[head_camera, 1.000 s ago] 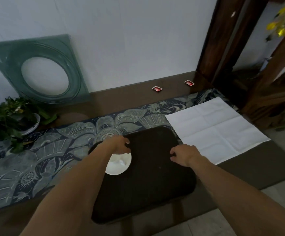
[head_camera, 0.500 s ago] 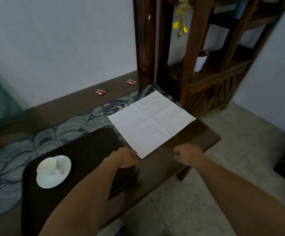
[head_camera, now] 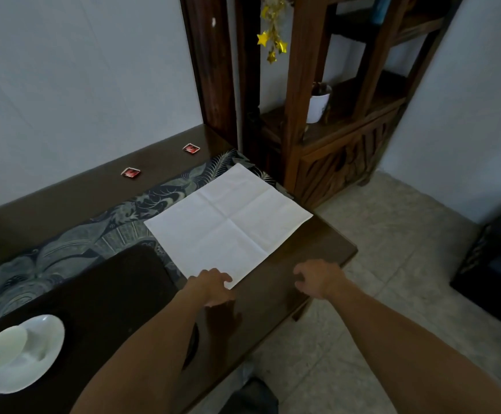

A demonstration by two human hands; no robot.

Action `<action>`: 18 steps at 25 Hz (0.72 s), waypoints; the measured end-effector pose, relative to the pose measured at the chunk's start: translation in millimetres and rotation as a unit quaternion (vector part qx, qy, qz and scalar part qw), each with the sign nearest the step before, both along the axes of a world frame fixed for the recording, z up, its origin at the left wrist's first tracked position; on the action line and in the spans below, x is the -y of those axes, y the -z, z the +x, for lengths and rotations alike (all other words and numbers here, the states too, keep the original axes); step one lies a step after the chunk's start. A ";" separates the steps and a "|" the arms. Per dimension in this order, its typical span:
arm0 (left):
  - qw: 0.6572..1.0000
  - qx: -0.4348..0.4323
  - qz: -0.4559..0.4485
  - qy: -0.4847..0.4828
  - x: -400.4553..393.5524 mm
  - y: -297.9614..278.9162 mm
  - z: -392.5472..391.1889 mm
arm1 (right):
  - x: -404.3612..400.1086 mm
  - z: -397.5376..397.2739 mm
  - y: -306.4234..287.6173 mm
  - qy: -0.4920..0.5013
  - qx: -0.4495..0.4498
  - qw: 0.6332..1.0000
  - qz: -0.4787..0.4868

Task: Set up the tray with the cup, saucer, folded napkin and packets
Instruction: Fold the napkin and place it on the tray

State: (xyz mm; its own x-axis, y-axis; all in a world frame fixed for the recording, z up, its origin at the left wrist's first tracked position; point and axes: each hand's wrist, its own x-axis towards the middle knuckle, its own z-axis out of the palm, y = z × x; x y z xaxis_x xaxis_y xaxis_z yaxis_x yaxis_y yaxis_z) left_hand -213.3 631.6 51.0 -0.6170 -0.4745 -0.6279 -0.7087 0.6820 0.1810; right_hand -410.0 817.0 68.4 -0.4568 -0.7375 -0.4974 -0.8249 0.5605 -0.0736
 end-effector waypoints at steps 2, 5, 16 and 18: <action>1.000 0.005 -0.005 -0.005 11.4 6.9 -8.1 | 14.7 -11.4 2.9 -0.011 -0.004 1.000 -0.006; 1.000 0.001 -0.008 -0.023 30.9 14.9 -17.9 | 39.7 -25.6 6.0 -0.037 -0.009 0.999 -0.008; 0.989 -0.038 -0.020 -0.143 40.4 39.5 -9.8 | 132.9 -59.8 39.5 -0.188 -0.004 0.982 -0.014; 0.983 -0.044 -0.041 -0.174 32.8 40.5 -8.5 | 148.5 -70.8 45.3 -0.228 -0.002 0.974 -0.010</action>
